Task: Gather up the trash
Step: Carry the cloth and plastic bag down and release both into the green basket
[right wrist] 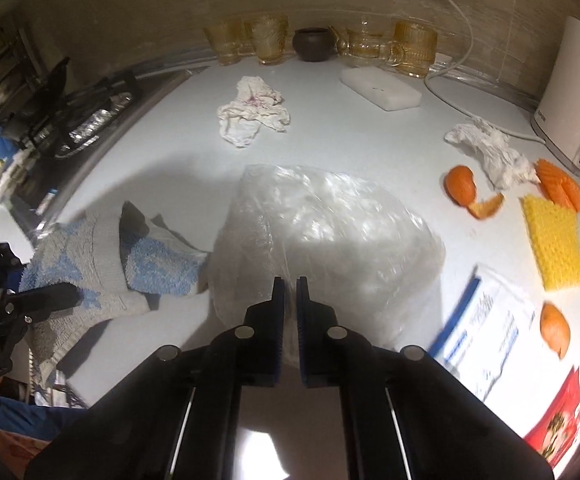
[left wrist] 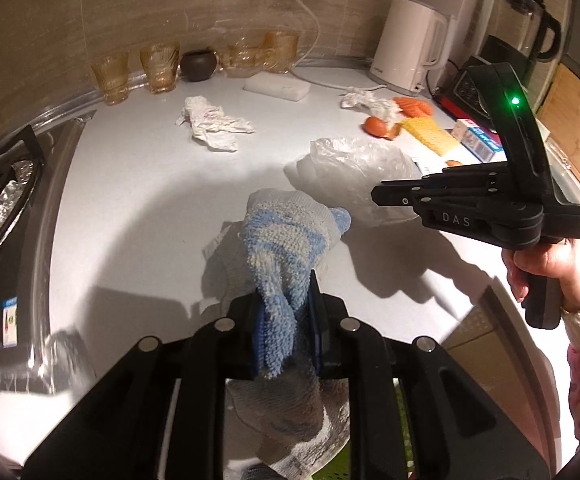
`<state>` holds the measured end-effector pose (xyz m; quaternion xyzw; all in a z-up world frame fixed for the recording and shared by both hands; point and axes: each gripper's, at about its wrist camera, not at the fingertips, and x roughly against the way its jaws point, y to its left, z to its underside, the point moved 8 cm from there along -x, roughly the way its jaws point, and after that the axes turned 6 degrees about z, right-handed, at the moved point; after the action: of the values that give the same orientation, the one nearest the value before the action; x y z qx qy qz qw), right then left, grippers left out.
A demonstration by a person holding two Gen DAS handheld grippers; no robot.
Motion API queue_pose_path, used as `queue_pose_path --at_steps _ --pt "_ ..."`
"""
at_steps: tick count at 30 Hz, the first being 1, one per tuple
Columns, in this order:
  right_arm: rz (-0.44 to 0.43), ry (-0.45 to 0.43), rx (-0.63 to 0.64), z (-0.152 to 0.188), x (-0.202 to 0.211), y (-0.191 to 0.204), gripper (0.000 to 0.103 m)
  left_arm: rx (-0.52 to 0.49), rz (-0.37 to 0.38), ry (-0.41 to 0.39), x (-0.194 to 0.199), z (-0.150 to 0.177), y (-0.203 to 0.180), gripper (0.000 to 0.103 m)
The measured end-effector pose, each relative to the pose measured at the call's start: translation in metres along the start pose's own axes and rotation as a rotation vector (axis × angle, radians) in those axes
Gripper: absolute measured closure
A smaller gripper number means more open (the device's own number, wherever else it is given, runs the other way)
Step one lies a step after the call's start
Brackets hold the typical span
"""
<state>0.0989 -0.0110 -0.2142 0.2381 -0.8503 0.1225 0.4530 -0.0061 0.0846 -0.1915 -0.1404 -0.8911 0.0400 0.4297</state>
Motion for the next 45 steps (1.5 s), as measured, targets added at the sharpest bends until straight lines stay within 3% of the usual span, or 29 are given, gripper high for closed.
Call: queue_pose_path --at_steps 10,15,20,21,23,25,27,30,32,38,45 --pt "-0.083 -0.056 -0.017 0.054 0.082 -0.002 0.098 -0.026 0.021 -0.024 0.059 0.040 -0.073 0.086" --pt "-0.092 -0.082 -0.029 0.090 0.132 -0.013 0.098 -0.037 0.071 0.033 0.076 0.074 -0.115 0.086" --pt "-0.119 -0.095 -0.081 0.116 0.172 -0.028 0.098 -0.028 0.141 0.132 0.061 0.119 -0.148 0.085" --pt "-0.126 -0.100 -0.089 0.121 0.179 -0.030 0.098 -0.022 0.145 0.156 0.054 0.128 -0.153 0.083" --pt "-0.137 -0.108 -0.098 0.128 0.190 -0.033 0.098 -0.024 0.146 0.197 0.038 0.146 -0.160 0.059" --pt "-0.139 -0.111 -0.101 0.133 0.196 -0.035 0.098 -0.019 0.131 0.213 0.027 0.154 -0.163 0.047" --pt "-0.146 -0.106 -0.101 0.137 0.197 -0.034 0.098 -0.009 0.126 0.240 0.016 0.161 -0.163 0.043" --pt "-0.161 -0.097 -0.096 0.145 0.197 -0.031 0.098 0.015 0.101 0.241 0.014 0.157 -0.155 0.037" --pt "-0.178 -0.088 -0.092 0.150 0.196 -0.027 0.098 0.037 0.082 0.212 0.024 0.147 -0.146 0.027" --pt "-0.238 -0.044 -0.063 0.169 0.189 -0.003 0.098 0.089 -0.017 0.103 0.064 0.113 -0.117 0.016" --pt "-0.281 0.082 0.034 0.210 0.158 0.045 0.095 0.134 -0.075 0.017 0.094 0.084 -0.092 0.013"
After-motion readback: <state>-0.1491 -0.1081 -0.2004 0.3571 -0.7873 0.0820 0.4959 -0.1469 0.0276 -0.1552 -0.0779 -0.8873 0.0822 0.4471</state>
